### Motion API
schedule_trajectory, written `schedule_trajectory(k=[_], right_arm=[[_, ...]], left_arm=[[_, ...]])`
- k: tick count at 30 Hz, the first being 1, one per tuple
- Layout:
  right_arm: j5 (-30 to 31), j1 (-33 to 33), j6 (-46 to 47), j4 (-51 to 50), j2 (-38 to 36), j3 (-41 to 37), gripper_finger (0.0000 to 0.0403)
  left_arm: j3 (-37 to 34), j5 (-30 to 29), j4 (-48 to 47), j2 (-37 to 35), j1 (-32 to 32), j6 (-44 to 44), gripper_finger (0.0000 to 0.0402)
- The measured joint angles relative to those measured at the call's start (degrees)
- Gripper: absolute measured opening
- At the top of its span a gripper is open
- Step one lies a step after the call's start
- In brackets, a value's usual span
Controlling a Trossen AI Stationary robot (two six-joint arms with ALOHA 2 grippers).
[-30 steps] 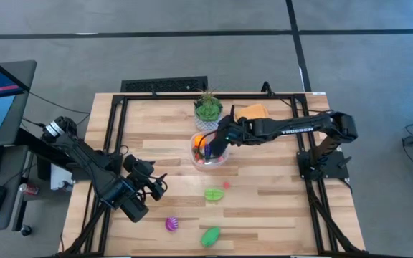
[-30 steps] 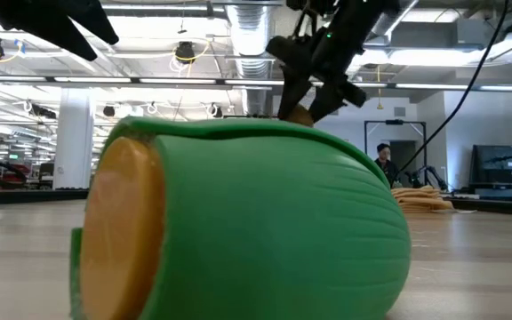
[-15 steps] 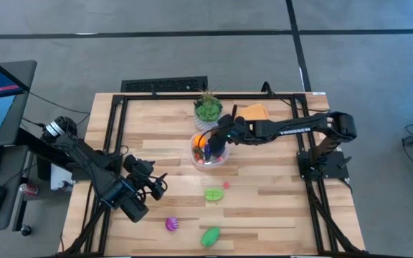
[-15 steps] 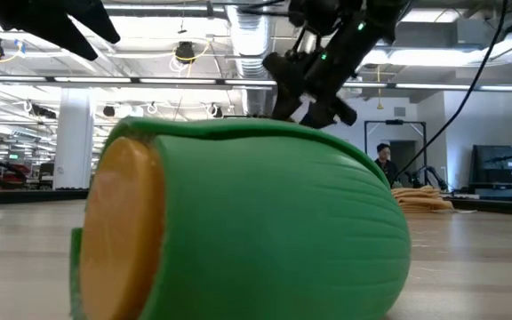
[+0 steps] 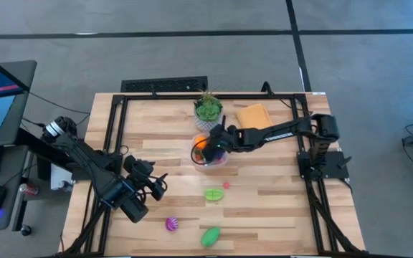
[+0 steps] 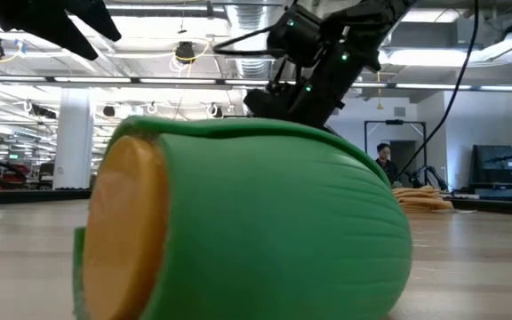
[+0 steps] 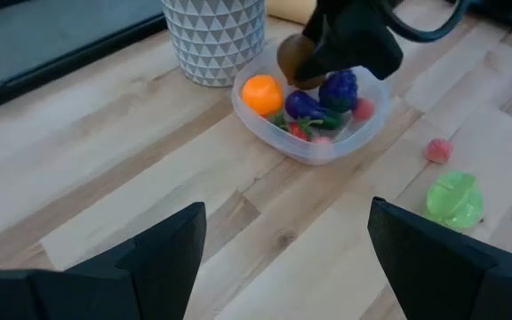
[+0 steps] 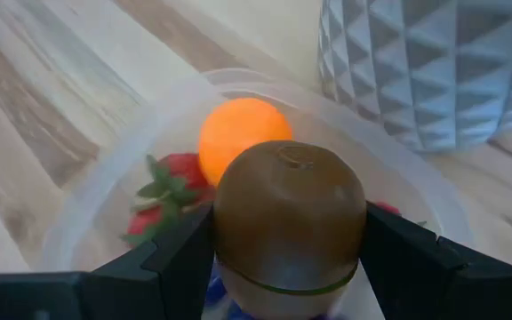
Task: Pick and placing Produce into tupperware
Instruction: Put the brown kiwi into the transparent bin, then put the pink peach into the transparent bin
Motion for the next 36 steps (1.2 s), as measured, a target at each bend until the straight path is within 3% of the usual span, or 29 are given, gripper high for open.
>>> schedule_trajectory(k=[14, 25, 36], right_arm=[[-1.42, -0.44, -0.48, -0.10, 0.13, 0.48, 0.0273], [-1.73, -0.23, -0.55, -0.45, 0.08, 0.48, 0.0319], [0.14, 2.30, -3.22, -6.98, -3.31, 4.07, 0.0326]], left_arm=[[0.00, 0.42, 0.42, 0.91, 0.00, 0.02, 0.0302], [0.00, 0.41, 0.39, 0.89, 0.00, 0.08, 0.0302], [0.00, -0.49, 0.32, 0.87, 0.01, 1.71, 0.0302]])
